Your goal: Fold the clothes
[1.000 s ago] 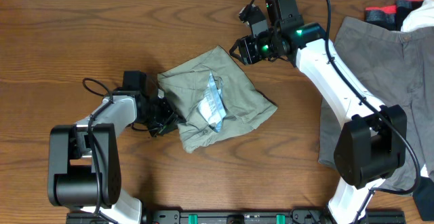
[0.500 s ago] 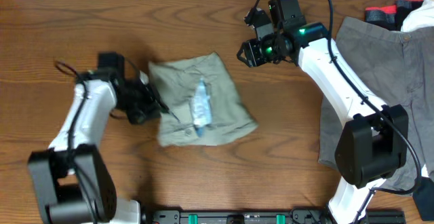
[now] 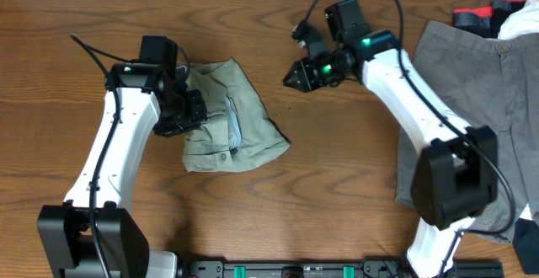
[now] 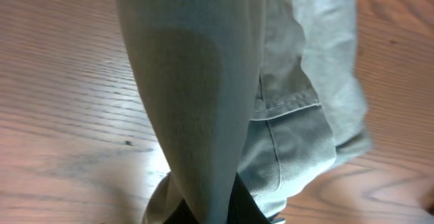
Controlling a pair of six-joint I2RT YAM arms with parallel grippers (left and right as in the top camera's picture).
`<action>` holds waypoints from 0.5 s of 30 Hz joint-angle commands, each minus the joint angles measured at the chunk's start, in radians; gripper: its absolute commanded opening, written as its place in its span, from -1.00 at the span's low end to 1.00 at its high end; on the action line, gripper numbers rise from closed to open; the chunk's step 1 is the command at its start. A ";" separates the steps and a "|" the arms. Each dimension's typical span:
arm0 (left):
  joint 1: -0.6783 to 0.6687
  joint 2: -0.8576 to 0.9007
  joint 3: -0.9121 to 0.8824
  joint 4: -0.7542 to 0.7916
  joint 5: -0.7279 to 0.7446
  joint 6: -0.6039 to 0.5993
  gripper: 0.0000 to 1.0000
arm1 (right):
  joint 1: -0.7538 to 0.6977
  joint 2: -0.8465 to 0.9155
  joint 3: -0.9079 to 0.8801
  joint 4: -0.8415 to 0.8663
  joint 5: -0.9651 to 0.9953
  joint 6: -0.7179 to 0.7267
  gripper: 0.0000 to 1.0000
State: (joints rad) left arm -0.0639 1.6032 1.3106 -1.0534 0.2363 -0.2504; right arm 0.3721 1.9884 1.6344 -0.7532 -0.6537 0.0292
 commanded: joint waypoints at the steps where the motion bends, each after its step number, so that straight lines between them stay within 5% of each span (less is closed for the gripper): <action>1: 0.002 0.002 0.007 -0.004 -0.080 0.002 -0.88 | 0.047 0.083 -0.011 0.056 -0.193 0.065 -0.64; 11: 0.000 0.002 0.007 0.000 -0.090 -0.013 -0.88 | 0.220 0.286 -0.011 0.481 -0.289 0.278 -0.76; 15: -0.005 0.002 0.007 0.006 -0.080 -0.022 -0.88 | 0.262 0.362 -0.011 0.523 -0.221 0.396 -0.78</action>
State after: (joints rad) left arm -0.0639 1.6035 1.3106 -1.0500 0.1650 -0.2619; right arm 0.6132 2.2910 1.6260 -0.2348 -0.8948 0.2947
